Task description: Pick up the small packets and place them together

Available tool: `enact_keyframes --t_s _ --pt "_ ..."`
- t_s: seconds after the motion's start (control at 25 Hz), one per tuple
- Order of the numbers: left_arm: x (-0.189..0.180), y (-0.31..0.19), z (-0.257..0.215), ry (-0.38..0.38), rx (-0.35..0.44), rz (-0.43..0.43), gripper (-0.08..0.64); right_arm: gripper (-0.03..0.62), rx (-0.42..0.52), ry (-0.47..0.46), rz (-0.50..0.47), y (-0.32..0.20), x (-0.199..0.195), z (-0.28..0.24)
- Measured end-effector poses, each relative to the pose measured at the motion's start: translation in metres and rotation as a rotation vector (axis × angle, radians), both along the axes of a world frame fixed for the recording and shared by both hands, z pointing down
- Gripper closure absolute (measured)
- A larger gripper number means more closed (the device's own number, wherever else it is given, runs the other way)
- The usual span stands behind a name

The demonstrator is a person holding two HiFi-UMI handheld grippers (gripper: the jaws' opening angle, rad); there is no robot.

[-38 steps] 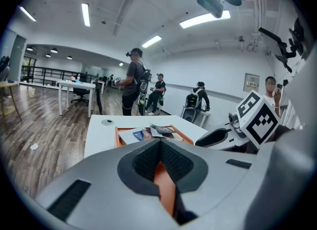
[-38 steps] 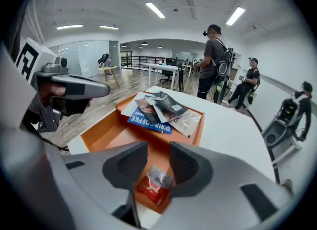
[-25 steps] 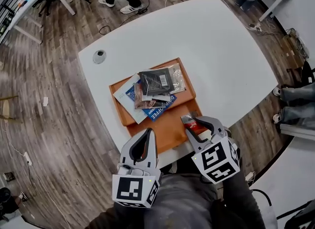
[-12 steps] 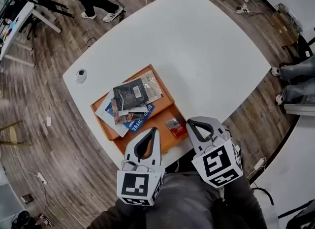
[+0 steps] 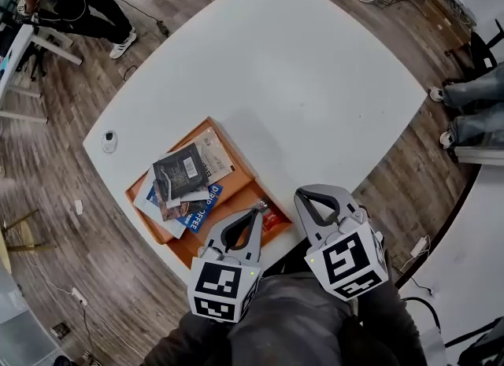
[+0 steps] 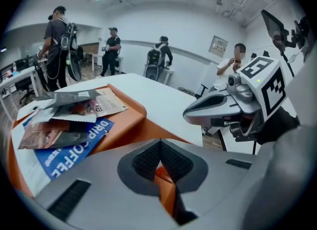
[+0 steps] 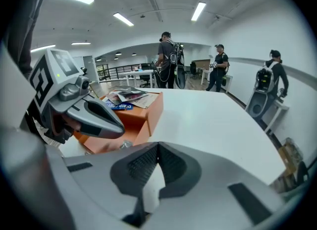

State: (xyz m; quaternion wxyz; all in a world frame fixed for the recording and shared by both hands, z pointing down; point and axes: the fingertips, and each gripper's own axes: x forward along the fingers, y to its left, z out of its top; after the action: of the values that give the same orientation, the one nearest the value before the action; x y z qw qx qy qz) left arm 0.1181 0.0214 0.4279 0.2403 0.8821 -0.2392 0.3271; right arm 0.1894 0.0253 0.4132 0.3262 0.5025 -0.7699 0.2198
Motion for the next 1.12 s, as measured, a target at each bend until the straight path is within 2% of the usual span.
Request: enact_keyframes --t_s 0.2,0.4,0.64,0.8,0.92,1.12 --pt "0.012 0.006 0.025 -0.076 -0.093 0.097 0.565 0.586 -0.022 -0.012 0.028 -0.003 0.018 0.007" --pt "0.022 0.012 0.045 -0.107 -0.170 0.154 0.565 0.586 -0.040 -0.026 0.037 -0.010 0.029 0.019" --pt "0.023 0.013 0.052 -0.102 -0.228 0.164 0.565 0.586 -0.054 -0.043 0.031 -0.017 0.027 0.027" --pt "0.022 0.014 0.052 -0.097 -0.233 0.181 0.565 0.586 -0.063 -0.041 0.021 -0.017 0.022 0.030" --pt "0.014 0.015 0.052 -0.109 -0.223 0.186 0.565 0.586 -0.059 -0.038 0.012 -0.019 0.017 0.028" --pt "-0.005 0.016 0.053 -0.100 -0.269 0.152 0.565 0.586 -0.051 -0.036 -0.016 -0.020 0.001 0.025"
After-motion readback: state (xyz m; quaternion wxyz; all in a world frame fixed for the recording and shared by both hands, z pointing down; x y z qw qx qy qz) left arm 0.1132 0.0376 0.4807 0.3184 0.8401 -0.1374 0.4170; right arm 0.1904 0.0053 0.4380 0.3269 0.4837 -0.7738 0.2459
